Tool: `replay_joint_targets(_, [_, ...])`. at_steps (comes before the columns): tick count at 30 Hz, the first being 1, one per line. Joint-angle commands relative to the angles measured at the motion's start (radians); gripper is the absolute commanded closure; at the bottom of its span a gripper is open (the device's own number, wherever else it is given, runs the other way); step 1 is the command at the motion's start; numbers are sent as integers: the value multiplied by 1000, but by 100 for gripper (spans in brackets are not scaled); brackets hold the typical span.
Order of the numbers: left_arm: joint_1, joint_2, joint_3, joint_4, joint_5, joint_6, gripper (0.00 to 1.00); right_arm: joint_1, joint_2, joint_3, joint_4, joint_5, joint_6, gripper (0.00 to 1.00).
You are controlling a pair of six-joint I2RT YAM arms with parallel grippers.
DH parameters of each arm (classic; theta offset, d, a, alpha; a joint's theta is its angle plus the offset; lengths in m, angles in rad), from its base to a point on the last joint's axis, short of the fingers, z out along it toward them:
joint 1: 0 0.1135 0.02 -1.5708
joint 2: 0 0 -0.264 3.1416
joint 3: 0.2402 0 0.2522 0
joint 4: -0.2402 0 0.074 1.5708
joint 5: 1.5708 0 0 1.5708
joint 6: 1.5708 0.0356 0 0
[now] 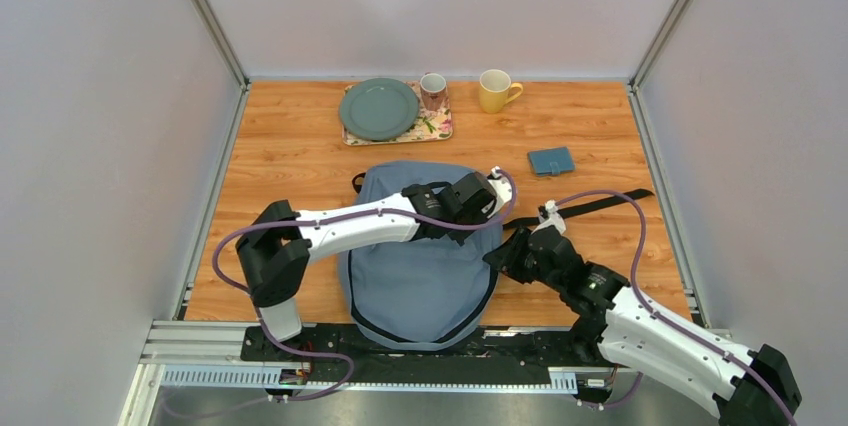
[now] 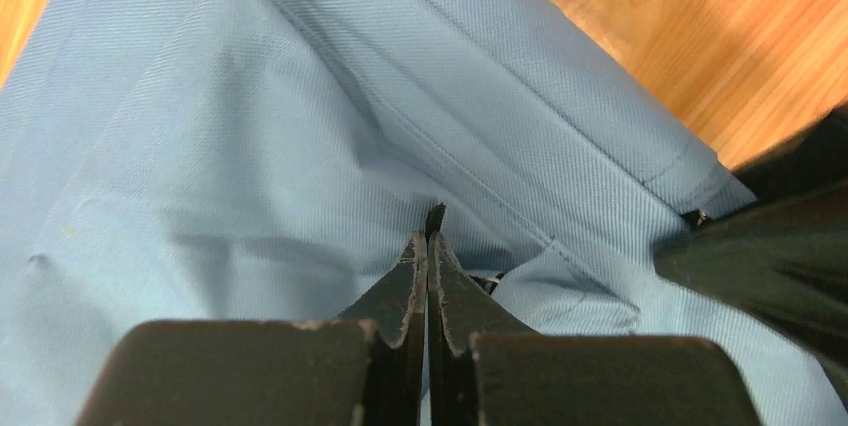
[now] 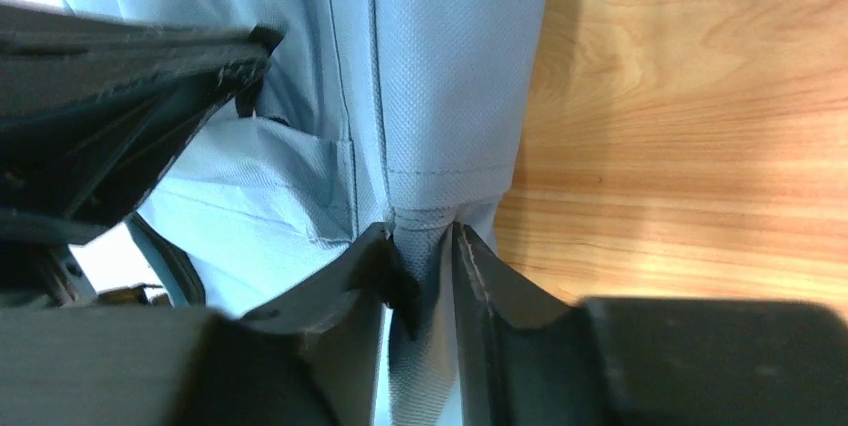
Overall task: Pack the student bag
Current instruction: Unzip the student bag at the center of the board.
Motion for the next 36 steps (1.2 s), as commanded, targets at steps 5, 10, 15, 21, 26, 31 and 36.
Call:
replay_joint_targets(5, [4,-162,-71,65,-63,-37,100,-1,-69,147,-123,91,-25,46])
replay_joint_targets(10, [4,-244,-150,138,-97,-69,100,-2,-114,172,-76,28,-28,45])
replay_joint_targets(15, [4,-269,-178,149,-112,-86,100,1,7,202,-18,-42,-88,47])
replay_joint_targets(21, [4,-289,-203,163,-117,-98,100,-1,144,216,97,-133,-124,50])
replay_joint_targets(26, [4,-298,-207,165,-118,-101,100,-1,182,218,146,-153,-141,56])
replay_joint_targets(31, [4,-295,-203,166,-114,-109,100,-1,209,222,144,-183,-161,73])
replay_joint_targets(36, [6,-324,-223,148,-161,-115,100,-1,166,195,107,-110,-135,100])
